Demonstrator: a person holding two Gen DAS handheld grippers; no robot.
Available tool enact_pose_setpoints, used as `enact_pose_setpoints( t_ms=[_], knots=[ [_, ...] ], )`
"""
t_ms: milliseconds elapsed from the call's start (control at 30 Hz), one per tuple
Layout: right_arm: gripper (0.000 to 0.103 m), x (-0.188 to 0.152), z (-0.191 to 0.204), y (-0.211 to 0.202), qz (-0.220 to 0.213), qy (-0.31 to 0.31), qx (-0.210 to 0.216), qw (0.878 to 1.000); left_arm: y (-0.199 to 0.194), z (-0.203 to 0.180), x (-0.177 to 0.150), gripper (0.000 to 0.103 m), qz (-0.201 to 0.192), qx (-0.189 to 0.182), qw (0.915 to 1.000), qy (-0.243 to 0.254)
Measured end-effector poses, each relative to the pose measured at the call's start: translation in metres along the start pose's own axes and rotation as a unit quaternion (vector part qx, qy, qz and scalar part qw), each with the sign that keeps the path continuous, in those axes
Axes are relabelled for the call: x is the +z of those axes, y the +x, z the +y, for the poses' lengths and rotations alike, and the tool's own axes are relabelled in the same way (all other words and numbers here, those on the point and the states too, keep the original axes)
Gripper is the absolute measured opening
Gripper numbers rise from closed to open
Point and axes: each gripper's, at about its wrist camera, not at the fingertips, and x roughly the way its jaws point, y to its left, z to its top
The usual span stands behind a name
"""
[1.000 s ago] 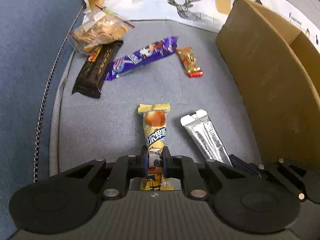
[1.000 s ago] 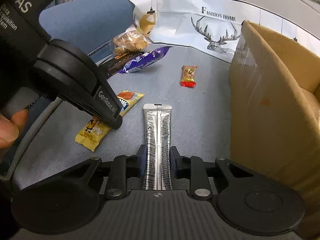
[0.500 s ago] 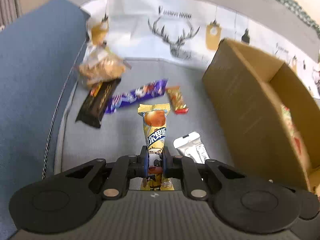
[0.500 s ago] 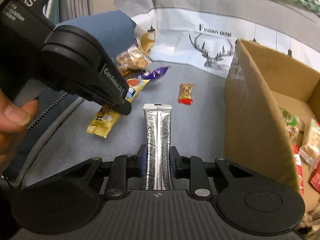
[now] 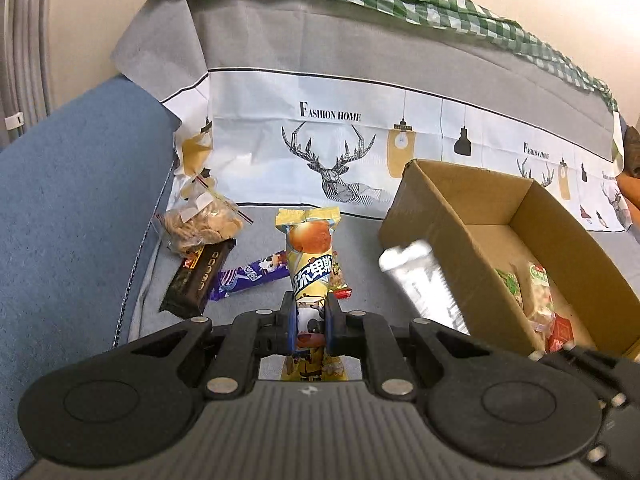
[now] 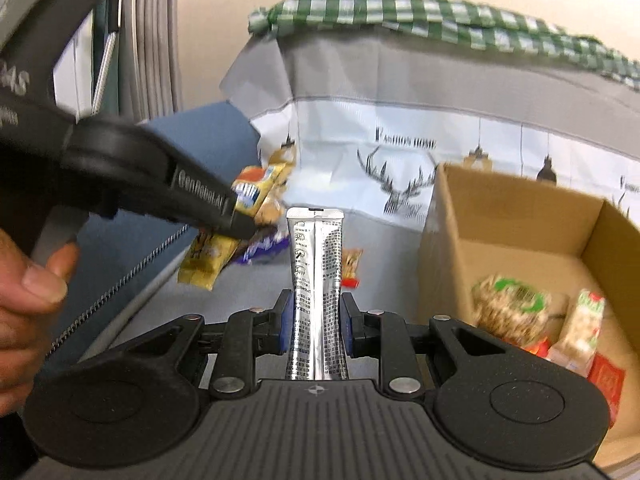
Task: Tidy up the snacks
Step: 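Carry the silver packet and yellow cartoon bar over the cardboard box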
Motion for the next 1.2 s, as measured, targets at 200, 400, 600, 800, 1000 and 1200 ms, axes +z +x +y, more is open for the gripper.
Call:
enact_pose_setpoints(
  t_ms=[200, 400, 600, 800, 1000, 1200],
  knots=[
    [0.025, 0.024, -0.025, -0.020, -0.038, 0.017, -0.012, 0.999, 0.000, -0.003, 0.004, 0.014, -0.010, -0.005, 0.9999, -0.003],
    [0.025, 0.052, -0.067, -0.037, -0.065, 0.035, -0.037, 0.997, 0.003, -0.013, 0.008, 0.014, -0.024, -0.014, 0.9996, 0.002],
    [0.025, 0.074, -0.120, -0.043, -0.077, 0.021, -0.073, 0.994, 0.006, -0.026, 0.014, 0.014, -0.041, -0.024, 0.9988, 0.010],
    [0.025, 0.063, -0.165, -0.043, -0.068, 0.051, -0.107, 0.991, 0.008, -0.041, 0.019, 0.014, -0.060, -0.034, 0.9974, 0.018],
    [0.025, 0.051, -0.183, -0.047, -0.060, 0.055, -0.122, 0.989, 0.011, -0.066, 0.025, 0.014, -0.083, -0.050, 0.9947, 0.035],
    [0.025, 0.048, -0.191, -0.045, -0.055, 0.039, -0.130, 0.989, 0.015, -0.095, 0.028, 0.014, -0.106, -0.072, 0.9902, 0.054]
  ],
)
